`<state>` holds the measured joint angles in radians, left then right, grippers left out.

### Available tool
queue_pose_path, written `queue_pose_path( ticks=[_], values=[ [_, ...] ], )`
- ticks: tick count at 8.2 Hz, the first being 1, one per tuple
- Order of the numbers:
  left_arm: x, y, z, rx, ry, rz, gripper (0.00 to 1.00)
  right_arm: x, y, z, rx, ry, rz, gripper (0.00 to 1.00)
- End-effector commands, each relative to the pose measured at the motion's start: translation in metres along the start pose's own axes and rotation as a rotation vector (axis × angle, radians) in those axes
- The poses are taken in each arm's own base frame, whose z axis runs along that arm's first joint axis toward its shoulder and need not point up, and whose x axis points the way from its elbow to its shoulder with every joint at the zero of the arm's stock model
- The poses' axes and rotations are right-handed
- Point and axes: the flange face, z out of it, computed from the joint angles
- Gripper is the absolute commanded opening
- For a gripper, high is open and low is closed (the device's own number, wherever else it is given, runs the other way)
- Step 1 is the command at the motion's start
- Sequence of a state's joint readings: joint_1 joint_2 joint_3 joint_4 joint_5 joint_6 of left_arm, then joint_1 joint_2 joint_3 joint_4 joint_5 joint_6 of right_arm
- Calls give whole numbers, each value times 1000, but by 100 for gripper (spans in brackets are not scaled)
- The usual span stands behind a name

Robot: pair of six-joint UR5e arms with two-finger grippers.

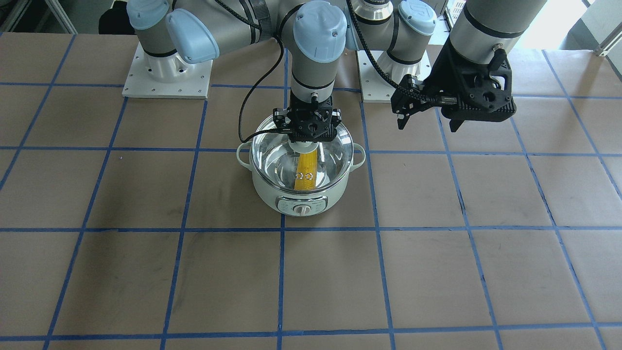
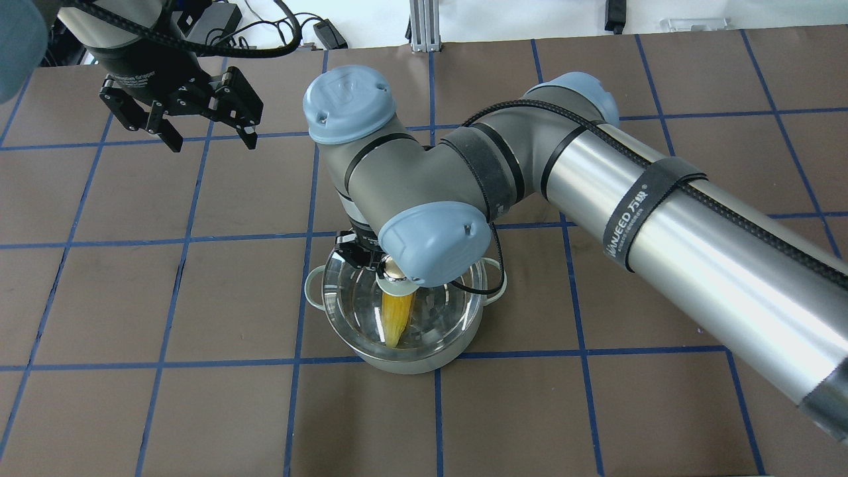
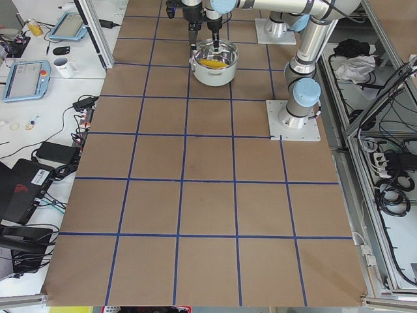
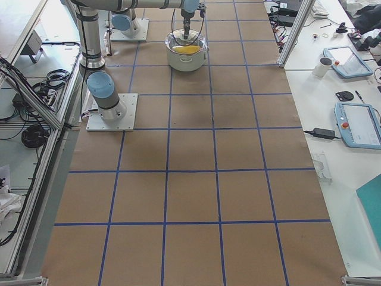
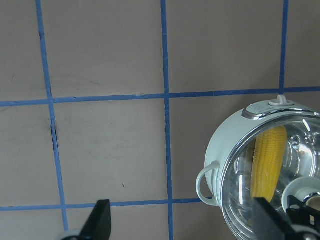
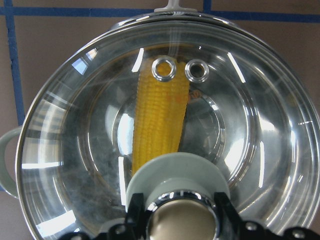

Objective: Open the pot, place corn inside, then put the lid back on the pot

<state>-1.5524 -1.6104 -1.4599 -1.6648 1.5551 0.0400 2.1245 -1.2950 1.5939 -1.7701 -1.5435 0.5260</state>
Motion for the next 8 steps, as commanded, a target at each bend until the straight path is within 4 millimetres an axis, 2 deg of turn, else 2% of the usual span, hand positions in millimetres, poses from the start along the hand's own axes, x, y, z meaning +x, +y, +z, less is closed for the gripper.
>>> queue_pose_path(
  ticks=[1,4,8],
  values=[
    [0,-2,4,18,0,-9,100,2,-1,-1,2,1,6,14],
    [0,4,-5,39,-2,-10,100,2,-4,-4,26,-13,12,13],
    [0,-2,1,32,-1,-13,100,2,-4,-3,25,-6,10,13]
  ],
)
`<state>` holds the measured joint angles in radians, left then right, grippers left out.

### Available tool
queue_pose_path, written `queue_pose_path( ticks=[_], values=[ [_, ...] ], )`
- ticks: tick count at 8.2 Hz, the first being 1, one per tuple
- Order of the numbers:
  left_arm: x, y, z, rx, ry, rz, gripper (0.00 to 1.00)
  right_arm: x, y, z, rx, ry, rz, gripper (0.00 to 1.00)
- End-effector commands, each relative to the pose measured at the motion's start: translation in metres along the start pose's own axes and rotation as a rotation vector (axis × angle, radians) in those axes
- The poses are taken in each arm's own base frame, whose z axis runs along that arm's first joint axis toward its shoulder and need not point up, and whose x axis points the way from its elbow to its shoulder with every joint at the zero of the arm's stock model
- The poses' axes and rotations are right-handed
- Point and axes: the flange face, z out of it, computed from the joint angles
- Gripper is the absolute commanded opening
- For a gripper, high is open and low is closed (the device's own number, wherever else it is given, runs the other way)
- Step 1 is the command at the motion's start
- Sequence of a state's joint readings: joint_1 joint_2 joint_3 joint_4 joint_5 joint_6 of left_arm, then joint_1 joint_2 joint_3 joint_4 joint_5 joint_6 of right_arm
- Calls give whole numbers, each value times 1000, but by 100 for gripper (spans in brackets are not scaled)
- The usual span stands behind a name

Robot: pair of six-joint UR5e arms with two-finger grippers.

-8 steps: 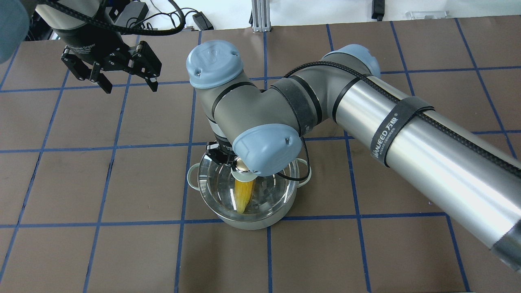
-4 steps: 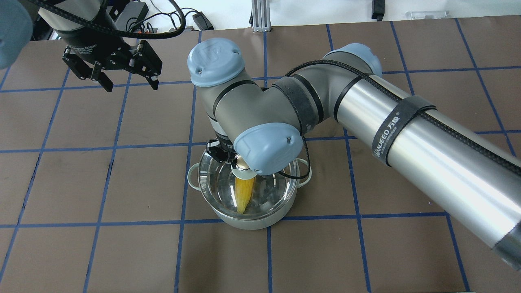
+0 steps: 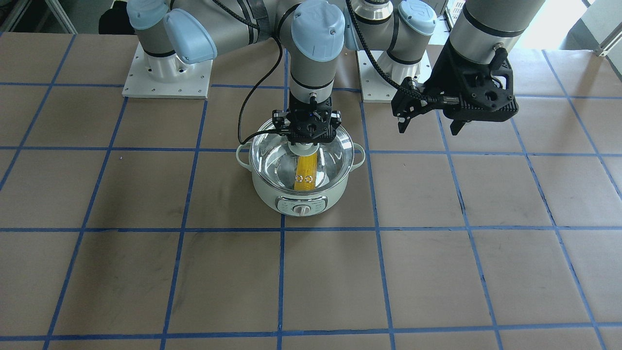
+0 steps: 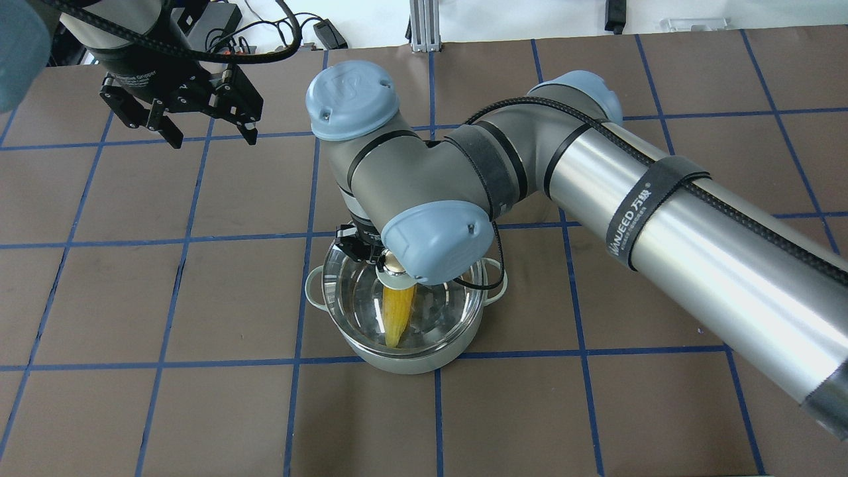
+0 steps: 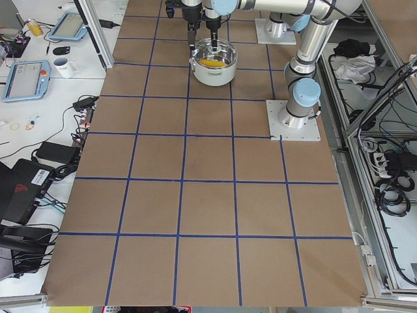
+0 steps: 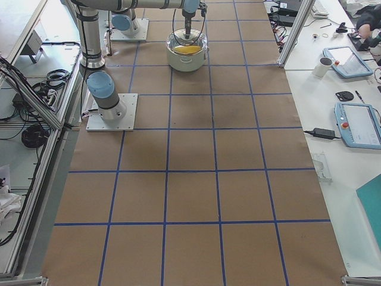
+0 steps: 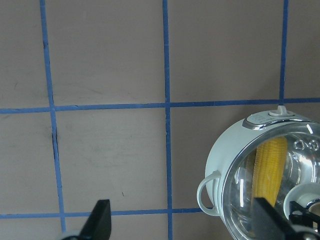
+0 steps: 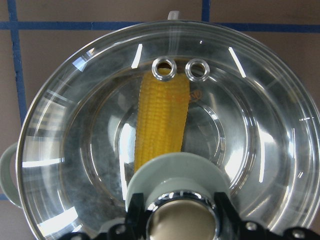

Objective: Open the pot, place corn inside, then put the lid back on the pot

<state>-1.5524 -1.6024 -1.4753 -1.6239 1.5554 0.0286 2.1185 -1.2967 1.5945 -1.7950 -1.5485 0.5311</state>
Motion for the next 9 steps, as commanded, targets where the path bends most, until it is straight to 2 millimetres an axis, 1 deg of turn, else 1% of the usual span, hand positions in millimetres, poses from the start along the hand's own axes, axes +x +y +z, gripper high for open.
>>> queue_pose_path(
  ticks=[1,3,4,9],
  values=[
    [0,-1,1,-2,2,-1,100,0,0,1,-1,4,0,13],
    [0,-5,0,26,1,-4,100,0,0,2,-2,6,0,13],
    [0,-7,2,28,2,-8,100,1,0,3,-3,10,-2,13],
    [1,-7,4,23,1,-30,100,0,0,6,-16,9,14,16]
  ],
)
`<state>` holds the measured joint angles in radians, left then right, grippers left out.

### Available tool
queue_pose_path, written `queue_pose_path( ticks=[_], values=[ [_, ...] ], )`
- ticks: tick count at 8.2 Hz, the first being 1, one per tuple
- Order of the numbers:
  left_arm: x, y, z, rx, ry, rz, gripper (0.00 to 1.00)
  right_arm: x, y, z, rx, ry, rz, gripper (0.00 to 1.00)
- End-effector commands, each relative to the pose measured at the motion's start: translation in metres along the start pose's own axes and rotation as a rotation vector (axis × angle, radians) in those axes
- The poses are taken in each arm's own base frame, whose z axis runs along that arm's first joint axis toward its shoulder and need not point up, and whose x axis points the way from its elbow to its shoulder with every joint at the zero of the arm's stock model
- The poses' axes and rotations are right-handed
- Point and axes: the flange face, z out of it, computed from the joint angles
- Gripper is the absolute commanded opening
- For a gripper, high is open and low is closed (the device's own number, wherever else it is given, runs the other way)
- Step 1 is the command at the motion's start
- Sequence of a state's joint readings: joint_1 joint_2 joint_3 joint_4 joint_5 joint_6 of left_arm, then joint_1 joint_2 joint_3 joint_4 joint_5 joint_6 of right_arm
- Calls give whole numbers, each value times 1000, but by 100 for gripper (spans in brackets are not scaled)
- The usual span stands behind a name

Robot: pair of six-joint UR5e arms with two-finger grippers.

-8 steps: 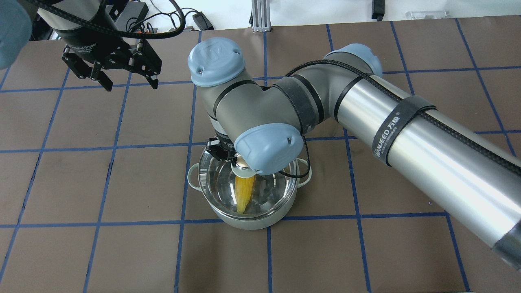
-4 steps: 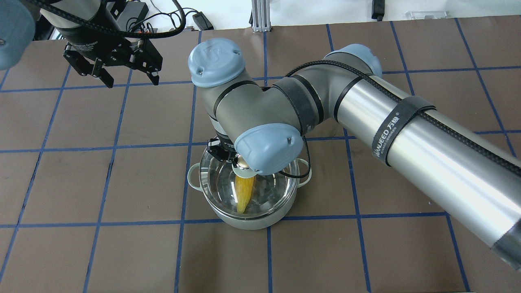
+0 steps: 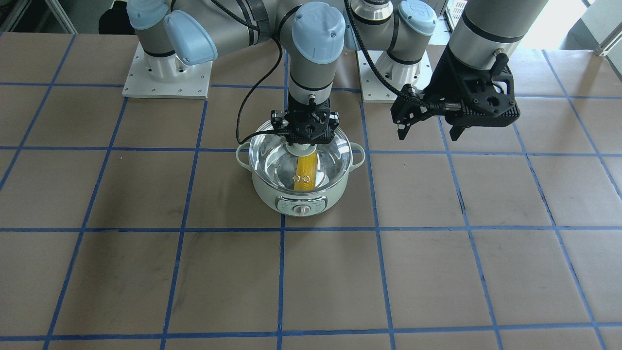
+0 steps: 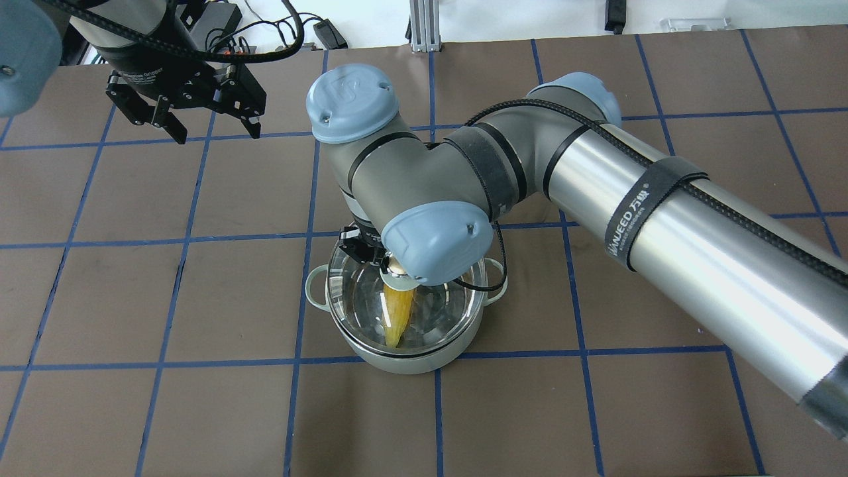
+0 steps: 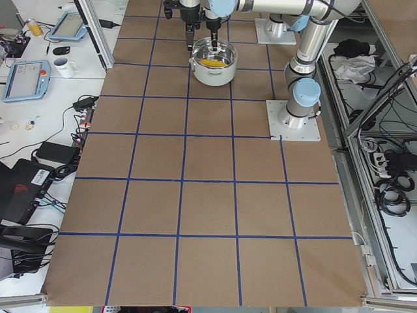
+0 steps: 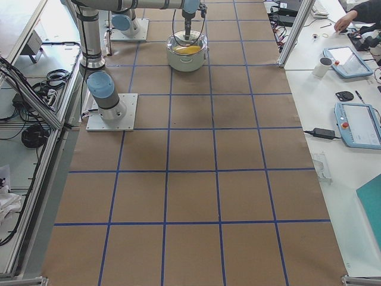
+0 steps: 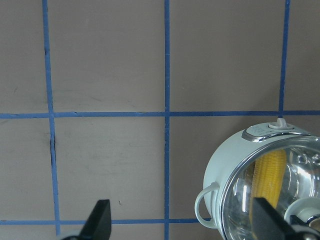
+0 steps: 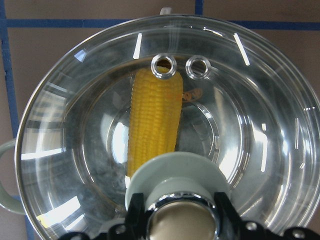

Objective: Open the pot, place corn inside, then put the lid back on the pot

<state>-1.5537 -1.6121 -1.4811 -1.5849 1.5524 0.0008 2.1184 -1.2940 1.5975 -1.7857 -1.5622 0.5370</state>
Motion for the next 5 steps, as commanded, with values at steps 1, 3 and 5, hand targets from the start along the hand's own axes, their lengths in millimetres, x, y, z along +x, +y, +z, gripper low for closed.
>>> queue_pose_path(
  ticks=[1,3,5],
  values=[
    [0,0,0,-1,-1,-2,100,-2,0,3,-12,-10,8,16],
    [0,0,0,-1,-1,-5,100,-1,0,1,-12,-10,8,16],
    [0,0,0,1,-1,-4,100,0,0,3,-17,-3,8,16]
  ],
)
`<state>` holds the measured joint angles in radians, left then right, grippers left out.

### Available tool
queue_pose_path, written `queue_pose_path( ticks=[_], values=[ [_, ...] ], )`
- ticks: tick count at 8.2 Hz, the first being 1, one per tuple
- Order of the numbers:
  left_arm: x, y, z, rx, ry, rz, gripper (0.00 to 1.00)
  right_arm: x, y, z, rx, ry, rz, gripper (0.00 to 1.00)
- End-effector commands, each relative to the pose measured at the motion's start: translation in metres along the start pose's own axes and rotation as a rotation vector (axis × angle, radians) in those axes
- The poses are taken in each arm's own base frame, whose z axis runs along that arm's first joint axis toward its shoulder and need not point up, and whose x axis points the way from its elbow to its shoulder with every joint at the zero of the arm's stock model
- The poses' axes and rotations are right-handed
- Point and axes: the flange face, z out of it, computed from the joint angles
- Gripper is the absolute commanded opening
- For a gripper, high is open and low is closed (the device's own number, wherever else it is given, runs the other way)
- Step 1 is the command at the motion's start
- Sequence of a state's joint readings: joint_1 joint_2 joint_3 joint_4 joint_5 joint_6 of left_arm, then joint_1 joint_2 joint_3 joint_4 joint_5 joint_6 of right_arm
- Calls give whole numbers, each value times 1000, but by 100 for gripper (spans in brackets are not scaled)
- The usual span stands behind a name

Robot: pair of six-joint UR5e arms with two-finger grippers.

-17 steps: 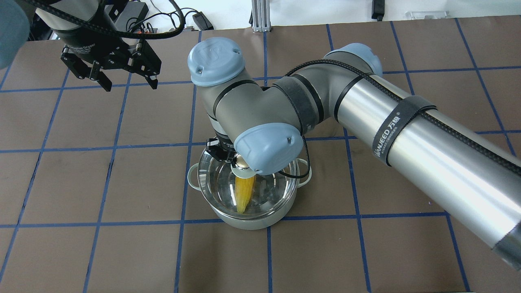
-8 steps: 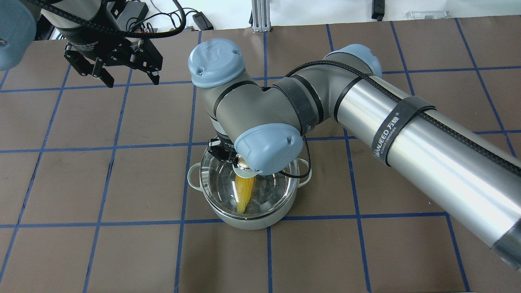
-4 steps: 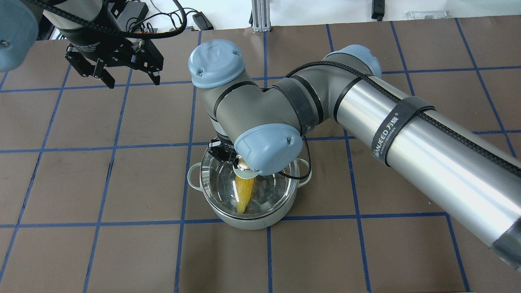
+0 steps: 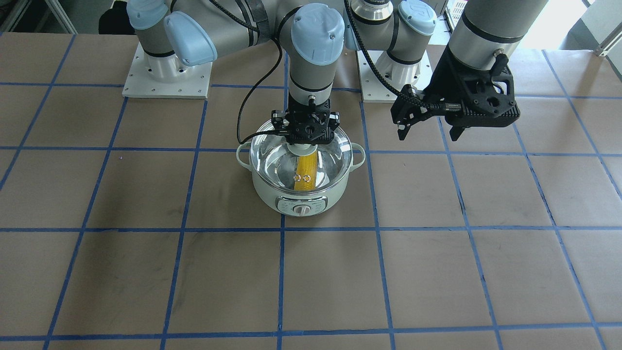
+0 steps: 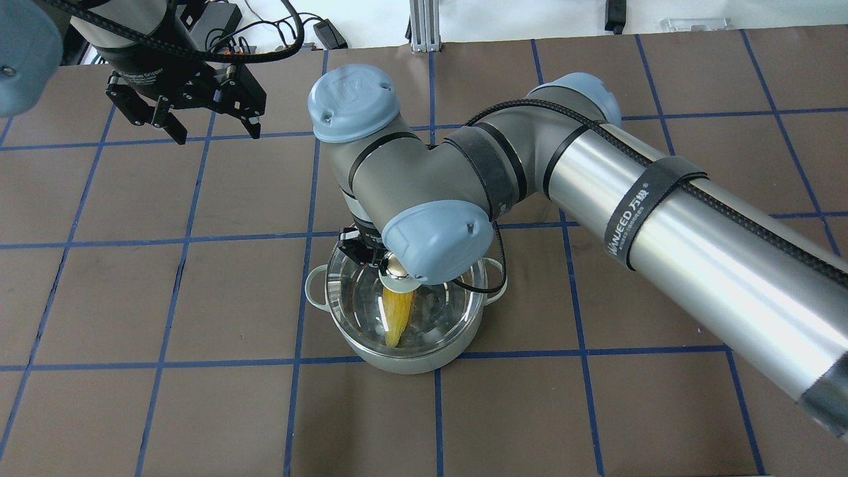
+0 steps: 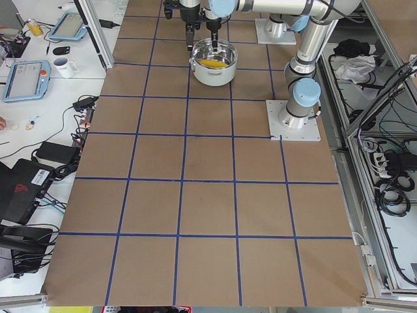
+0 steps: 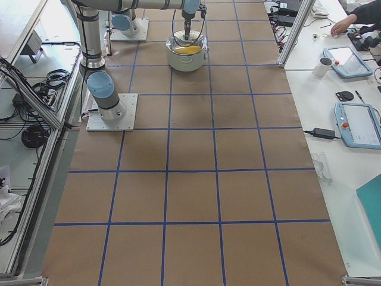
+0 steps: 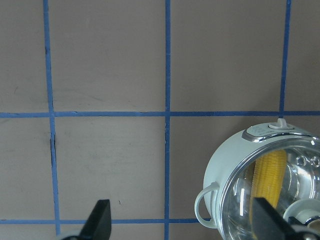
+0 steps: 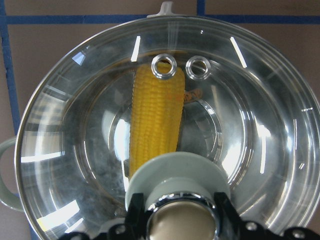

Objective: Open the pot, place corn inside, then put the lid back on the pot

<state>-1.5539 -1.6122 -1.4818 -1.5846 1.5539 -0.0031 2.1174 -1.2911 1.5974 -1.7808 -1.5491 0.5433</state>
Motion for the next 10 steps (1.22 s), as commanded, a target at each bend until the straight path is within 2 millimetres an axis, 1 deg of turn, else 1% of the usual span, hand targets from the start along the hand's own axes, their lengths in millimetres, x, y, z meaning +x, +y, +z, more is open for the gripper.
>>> queue_pose_path(
  ticks=[1,2,4,5,6,8,10],
  values=[
    [0,0,-2,5,-2,0,100,1,1,2,-12,9,-1,16],
    [0,0,-2,5,0,0,100,1,1,2,-13,12,1,20],
    [0,0,-2,6,-2,2,100,1,1,3,-16,10,1,25],
    [-1,0,-2,6,-2,0,100,1,1,3,-17,9,1,40],
    [-1,0,-3,8,-2,0,100,1,1,3,-16,10,1,53],
    [-1,1,-4,8,-2,0,100,1,1,2,-12,13,1,67],
    [0,1,-4,8,-3,5,100,2,1,1,-7,15,-6,86]
  ],
)
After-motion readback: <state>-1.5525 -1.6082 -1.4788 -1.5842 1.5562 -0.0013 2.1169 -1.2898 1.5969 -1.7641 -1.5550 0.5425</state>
